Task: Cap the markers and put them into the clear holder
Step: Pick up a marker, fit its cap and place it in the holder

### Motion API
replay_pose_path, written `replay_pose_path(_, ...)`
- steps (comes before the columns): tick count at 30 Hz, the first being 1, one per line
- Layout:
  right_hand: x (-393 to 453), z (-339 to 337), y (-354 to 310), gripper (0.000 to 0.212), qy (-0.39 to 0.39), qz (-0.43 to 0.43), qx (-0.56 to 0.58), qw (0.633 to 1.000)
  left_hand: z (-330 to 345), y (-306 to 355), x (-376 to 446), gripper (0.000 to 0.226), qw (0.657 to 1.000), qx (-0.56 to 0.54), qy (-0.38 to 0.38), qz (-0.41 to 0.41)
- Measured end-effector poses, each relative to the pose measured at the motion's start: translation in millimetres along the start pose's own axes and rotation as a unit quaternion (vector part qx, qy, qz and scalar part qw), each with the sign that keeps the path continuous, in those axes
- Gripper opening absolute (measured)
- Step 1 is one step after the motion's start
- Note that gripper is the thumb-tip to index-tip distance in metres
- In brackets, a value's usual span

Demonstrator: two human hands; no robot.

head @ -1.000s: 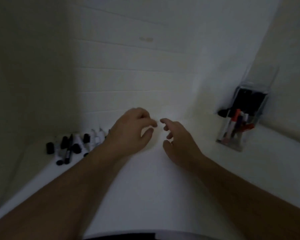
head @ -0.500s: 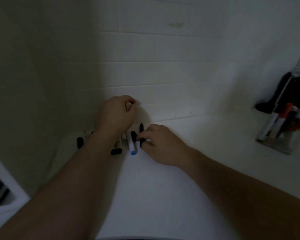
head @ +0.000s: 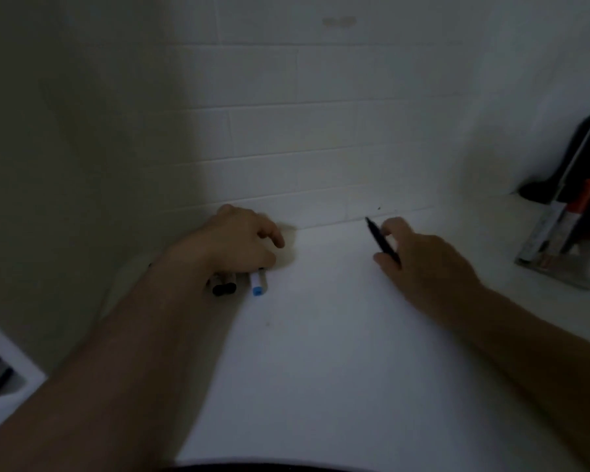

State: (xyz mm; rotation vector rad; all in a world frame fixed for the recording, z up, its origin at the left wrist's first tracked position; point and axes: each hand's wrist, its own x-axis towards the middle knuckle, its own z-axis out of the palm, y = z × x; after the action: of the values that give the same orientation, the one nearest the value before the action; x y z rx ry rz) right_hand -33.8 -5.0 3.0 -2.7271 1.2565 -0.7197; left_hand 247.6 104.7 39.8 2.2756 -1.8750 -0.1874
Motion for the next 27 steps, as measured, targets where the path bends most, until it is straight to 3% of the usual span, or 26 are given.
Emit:
replay_pose_path(4,-5.3,-4.0,29.4,0.038,0.069,0.046,0.129,0.988,3.4,4.7,1.7,0.039,0.999,0.020,-0.032,-0.013)
replay_pose_path(9,-6.6,2.6,31.0,0.045,0.037,0.032,0.131,0.990,7.6,8.5,2.9,0.045,0.999,0.021,-0.015,-0.025)
replay_pose_path(16,-2.8,5.4,38.2,0.039,0.067,0.010,0.138,0.988,21.7,36.7,5.2,0.027,0.984,-0.056,0.158,0.065)
replay_pose_path(23,-1.4,5.7,37.6,0.031,0.098,-0.025,0.139,0.985,35.0,87.6,-6.1,0.010,0.966,-0.191,0.150,0.092)
replay_pose_path(27,-4.6,3.0,31.7,0.033,0.107,-0.052,0.120,0.986,41.0,87.5,-2.5,0.007,0.974,-0.138,0.144,0.111)
